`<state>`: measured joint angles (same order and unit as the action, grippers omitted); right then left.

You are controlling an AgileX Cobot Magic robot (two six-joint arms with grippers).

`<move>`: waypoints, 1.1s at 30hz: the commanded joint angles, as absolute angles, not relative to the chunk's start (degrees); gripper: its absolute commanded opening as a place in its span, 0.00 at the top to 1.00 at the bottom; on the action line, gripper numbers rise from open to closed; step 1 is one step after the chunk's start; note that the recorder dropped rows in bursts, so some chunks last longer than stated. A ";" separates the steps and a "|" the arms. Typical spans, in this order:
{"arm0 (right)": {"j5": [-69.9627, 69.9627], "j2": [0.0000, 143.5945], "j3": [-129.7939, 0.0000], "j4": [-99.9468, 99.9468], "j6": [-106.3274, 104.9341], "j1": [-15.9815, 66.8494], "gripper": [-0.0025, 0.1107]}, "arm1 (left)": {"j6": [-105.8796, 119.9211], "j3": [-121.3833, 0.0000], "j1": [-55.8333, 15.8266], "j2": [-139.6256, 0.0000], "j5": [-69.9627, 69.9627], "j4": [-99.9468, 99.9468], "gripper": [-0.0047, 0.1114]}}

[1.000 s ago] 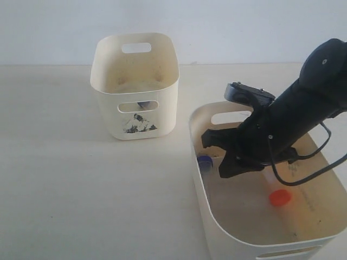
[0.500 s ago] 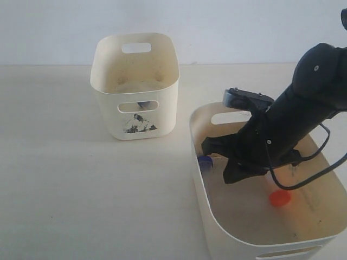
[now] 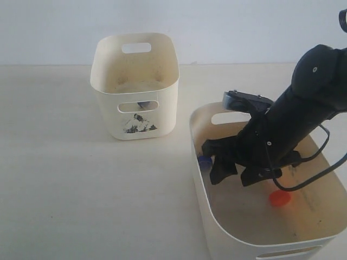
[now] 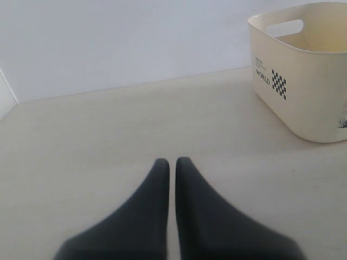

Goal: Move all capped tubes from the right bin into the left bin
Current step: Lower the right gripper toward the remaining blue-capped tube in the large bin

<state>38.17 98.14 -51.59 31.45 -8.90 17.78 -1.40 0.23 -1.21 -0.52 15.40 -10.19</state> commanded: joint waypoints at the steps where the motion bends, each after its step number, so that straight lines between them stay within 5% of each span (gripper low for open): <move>1: 37.22 97.97 -51.46 31.77 -9.47 17.86 0.44 | -2.06 0.00 -1.14 -0.35 14.96 -10.13 0.92; 33: 33.89 92.87 -55.08 30.27 -5.88 22.38 0.44 | -2.06 0.00 -1.14 -0.35 14.96 -10.13 0.92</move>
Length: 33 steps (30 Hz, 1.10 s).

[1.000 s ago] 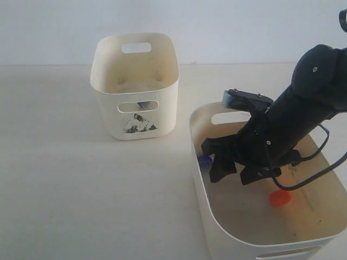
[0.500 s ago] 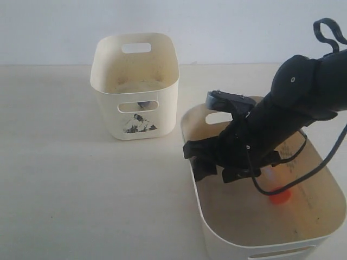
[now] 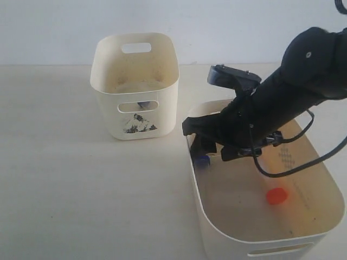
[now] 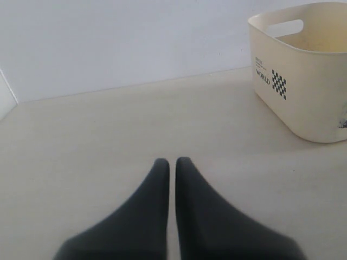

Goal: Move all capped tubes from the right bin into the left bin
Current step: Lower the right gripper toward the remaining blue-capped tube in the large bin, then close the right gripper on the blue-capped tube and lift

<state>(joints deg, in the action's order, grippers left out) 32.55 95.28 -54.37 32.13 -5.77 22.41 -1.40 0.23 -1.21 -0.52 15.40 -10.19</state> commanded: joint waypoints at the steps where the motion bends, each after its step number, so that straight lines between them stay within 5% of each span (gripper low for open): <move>1: 34.27 92.66 -55.08 29.50 -5.63 22.28 0.44 | -2.06 0.00 -1.14 -0.35 14.96 -10.13 0.92; 33: 32.29 99.04 -51.40 20.22 6.92 22.28 0.44 | -2.06 0.00 -1.14 -0.35 14.96 -10.13 0.92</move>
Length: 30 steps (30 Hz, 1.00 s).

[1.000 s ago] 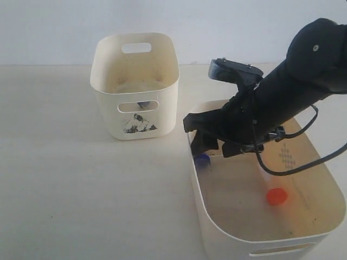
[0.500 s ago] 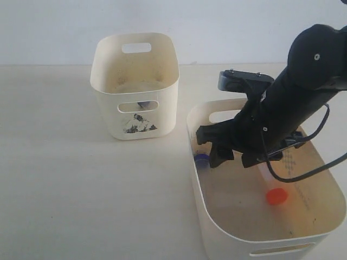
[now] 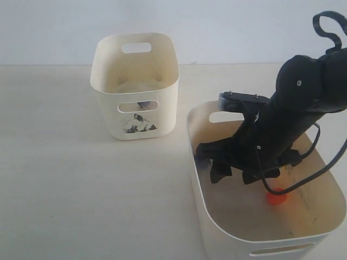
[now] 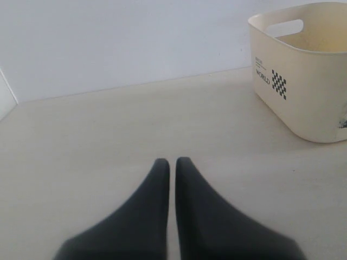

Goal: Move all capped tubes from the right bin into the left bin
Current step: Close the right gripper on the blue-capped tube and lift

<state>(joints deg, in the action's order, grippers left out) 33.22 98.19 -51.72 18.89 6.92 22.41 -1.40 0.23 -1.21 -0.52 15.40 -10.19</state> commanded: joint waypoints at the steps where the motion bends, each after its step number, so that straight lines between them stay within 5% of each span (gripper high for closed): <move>1: 32.29 99.04 -51.40 20.70 6.92 22.28 0.44 | -2.06 0.00 -1.14 -0.35 14.96 -10.13 0.92; 30: 35.67 107.87 -54.60 29.69 0.88 22.28 0.44 | -2.06 0.00 -1.14 -0.35 14.96 -10.13 0.92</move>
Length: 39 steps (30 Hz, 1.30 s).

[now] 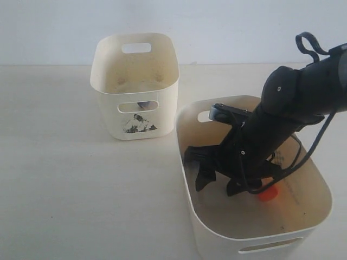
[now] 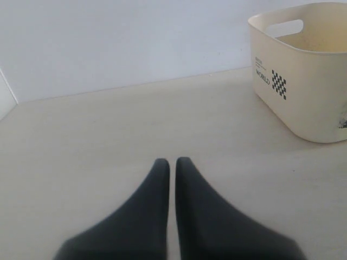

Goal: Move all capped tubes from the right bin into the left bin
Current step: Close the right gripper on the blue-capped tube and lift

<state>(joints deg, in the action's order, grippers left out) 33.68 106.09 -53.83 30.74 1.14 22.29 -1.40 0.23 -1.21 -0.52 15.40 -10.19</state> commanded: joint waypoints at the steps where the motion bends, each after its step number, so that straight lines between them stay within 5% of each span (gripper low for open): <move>1: 36.47 107.87 -55.14 29.74 0.88 22.39 0.44 | -2.06 0.00 -1.14 -0.35 14.96 -10.13 0.92; 16: 36.11 111.46 -56.13 29.97 -1.87 22.48 0.47 | -2.06 0.00 -1.14 -0.35 14.96 -10.13 0.92; 17: 36.11 112.23 -56.13 29.97 -1.38 22.48 0.51 | -2.06 0.00 -1.14 -0.35 14.96 -10.13 0.92; 19: 35.80 113.47 -56.13 29.97 -0.62 22.48 0.77 | -2.06 0.00 -1.14 -0.35 14.96 -10.13 0.92; 20: 35.73 113.48 -56.13 29.40 -0.62 22.48 0.99 | -2.06 0.00 -1.14 -0.35 14.96 -10.13 0.92; 39: 38.36 93.27 -56.13 27.61 -0.96 22.48 0.98 | -2.06 0.00 -1.14 -0.35 14.96 -10.13 0.92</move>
